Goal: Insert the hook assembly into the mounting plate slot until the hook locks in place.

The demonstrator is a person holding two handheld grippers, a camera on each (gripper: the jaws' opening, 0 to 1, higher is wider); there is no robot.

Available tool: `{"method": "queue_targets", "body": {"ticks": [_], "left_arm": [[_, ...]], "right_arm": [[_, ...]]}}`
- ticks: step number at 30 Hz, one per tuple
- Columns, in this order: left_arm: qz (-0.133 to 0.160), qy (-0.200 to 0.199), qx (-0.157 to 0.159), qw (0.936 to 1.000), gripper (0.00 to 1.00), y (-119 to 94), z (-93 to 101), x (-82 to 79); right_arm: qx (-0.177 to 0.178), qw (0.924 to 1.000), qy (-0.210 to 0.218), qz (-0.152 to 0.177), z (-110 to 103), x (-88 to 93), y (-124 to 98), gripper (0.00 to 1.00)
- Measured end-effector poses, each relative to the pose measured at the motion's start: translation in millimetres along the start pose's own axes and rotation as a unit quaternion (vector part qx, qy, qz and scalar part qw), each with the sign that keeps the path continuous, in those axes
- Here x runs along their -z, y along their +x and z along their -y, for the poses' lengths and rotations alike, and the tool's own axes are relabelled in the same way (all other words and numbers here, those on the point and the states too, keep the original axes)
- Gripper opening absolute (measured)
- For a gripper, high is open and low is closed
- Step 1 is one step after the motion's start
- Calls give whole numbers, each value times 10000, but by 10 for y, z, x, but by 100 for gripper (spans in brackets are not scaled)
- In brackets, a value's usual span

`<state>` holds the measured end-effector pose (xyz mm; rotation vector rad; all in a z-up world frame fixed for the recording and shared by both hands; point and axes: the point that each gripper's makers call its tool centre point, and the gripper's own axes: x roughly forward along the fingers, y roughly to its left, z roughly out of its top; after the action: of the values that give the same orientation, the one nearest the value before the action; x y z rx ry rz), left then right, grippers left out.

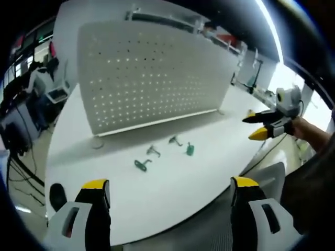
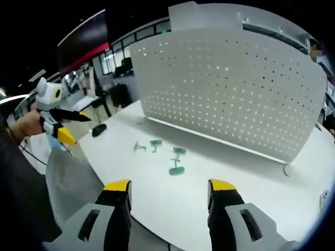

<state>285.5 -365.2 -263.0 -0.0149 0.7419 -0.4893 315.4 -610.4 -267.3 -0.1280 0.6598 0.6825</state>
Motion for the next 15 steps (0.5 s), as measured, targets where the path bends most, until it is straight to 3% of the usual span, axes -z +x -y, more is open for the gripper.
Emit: {"method": "queue_targets", "body": {"ticks": [4, 15], "left_arm": [[43, -278, 160, 9995, 97, 32, 57, 4], [-201, -194, 138, 9995, 97, 112, 36, 112]], "right_arm": [[-132, 9999, 27, 5, -42, 14, 57, 55], [-815, 9944, -590, -311, -268, 94, 500, 46]]}}
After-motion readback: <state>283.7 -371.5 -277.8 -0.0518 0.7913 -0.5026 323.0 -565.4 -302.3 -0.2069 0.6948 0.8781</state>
